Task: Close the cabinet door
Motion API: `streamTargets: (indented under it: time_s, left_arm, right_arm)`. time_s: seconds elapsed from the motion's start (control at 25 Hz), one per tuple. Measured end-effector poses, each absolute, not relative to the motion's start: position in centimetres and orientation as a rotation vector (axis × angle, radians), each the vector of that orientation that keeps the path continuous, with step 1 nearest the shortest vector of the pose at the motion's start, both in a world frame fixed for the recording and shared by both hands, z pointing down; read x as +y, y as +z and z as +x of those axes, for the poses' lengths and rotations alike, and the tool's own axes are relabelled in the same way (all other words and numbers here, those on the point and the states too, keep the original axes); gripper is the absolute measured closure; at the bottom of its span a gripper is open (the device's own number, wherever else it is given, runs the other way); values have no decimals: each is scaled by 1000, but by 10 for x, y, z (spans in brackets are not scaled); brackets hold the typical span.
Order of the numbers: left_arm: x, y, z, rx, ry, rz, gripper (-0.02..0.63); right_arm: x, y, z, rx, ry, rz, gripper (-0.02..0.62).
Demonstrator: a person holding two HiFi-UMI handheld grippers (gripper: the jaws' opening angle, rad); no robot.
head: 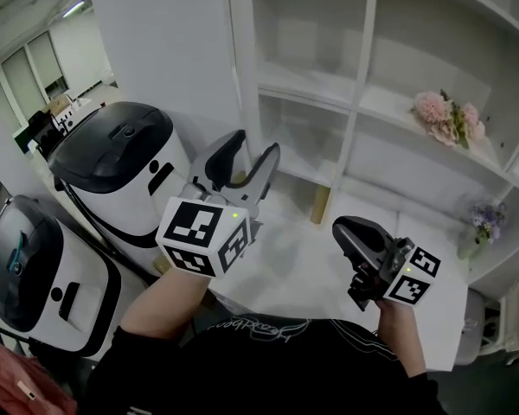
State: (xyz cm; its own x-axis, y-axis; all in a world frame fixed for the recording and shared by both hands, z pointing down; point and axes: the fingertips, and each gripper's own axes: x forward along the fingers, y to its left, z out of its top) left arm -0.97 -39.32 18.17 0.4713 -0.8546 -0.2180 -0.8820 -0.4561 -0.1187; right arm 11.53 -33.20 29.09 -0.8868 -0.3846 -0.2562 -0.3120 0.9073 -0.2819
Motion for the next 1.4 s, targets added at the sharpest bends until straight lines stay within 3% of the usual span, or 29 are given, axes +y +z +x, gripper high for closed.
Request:
streamTargets:
  time_s: [1.4]
  left_arm:
    - [-462, 189, 107, 1624, 96, -2376, 342]
  right_arm:
    - [-329, 330, 279, 2690, -419, -737, 548]
